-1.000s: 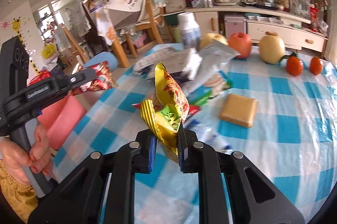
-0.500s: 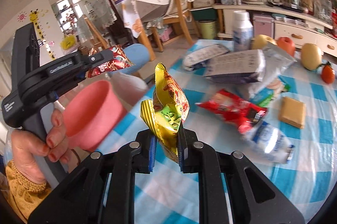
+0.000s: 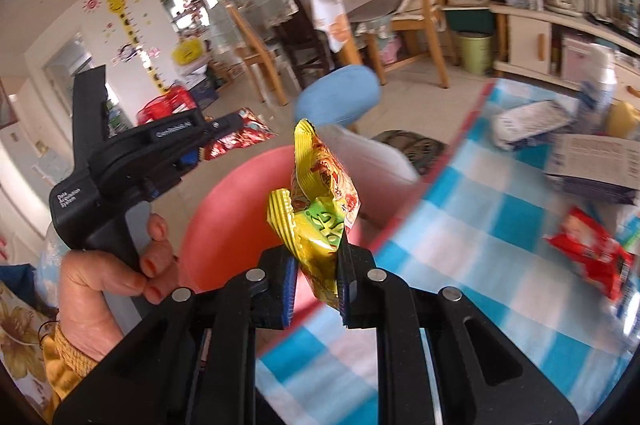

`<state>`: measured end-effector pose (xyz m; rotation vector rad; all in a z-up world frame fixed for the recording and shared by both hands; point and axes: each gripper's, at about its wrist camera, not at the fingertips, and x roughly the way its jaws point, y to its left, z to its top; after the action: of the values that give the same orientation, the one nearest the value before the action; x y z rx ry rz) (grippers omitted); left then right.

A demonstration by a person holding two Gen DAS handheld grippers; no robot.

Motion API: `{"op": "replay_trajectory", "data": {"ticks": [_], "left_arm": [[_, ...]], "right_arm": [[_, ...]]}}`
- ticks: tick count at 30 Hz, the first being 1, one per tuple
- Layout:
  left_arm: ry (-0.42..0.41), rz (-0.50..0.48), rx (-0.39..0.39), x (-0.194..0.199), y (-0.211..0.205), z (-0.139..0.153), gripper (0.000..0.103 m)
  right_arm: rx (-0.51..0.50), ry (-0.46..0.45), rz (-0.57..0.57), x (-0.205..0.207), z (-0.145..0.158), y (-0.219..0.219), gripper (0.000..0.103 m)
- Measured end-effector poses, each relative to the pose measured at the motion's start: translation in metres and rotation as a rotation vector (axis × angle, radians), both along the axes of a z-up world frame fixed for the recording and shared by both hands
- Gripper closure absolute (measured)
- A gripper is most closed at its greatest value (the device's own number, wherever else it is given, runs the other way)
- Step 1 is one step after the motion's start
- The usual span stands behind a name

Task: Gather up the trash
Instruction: 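Carry both snack wrappers to the pink bucket and open both tools over it, then return both tools to the table toward the remaining packages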

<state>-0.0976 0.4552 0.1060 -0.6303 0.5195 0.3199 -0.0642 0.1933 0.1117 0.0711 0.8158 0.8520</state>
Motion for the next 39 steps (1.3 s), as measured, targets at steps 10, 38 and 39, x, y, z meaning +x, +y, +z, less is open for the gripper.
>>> {"op": "replay_trajectory", "data": {"ticks": [10, 38, 39], "left_arm": [[0.051, 0.078, -0.068, 0.003, 0.028, -0.021, 0.057], [0.058, -0.073, 0.260, 0.037, -0.051, 0.000, 0.013], [0.067, -0.091, 0.256, 0.039, -0.055, -0.001, 0.013]], "right_arm": [[0.086, 0.069, 0.054, 0.012, -0.013, 0.055, 0.052], [-0.118, -0.087, -0.109, -0.038, -0.034, -0.048, 0.012], [-0.121, -0.085, -0.111, -0.039, -0.034, -0.053, 0.012]]}}
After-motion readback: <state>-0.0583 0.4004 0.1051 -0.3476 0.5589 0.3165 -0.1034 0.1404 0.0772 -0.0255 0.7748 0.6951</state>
